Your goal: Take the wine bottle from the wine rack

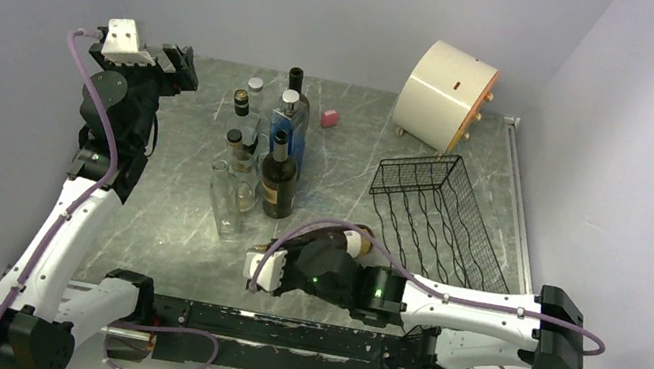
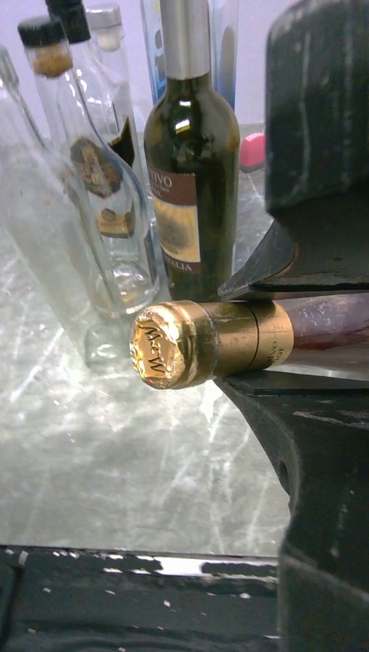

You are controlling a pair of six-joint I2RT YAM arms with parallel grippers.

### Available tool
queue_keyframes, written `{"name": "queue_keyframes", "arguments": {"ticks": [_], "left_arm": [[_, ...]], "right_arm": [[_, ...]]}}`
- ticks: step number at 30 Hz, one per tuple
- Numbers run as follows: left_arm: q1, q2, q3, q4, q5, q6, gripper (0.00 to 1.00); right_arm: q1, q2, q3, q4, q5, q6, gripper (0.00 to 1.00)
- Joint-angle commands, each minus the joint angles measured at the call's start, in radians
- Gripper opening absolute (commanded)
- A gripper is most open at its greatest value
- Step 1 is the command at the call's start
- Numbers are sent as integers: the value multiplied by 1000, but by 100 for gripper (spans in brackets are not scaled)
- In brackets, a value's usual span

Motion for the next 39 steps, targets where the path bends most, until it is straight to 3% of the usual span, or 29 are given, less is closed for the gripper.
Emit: {"name": "queue_keyframes", "arguments": {"ticks": [1, 9, 15, 39], "left_arm": [[4, -4, 29, 7, 27, -16, 93], [4, -4, 28, 9, 17, -12, 93], [4, -3, 31, 7, 15, -7, 93], [5, -7, 33, 4, 7, 0, 93]], "right_arm": [[-64, -25, 17, 260, -79, 58, 0], [-185, 42, 88, 415, -258, 159, 0], [-200, 111, 173, 432, -321, 162, 0], [-261, 175, 184, 789, -331, 311, 0]]}}
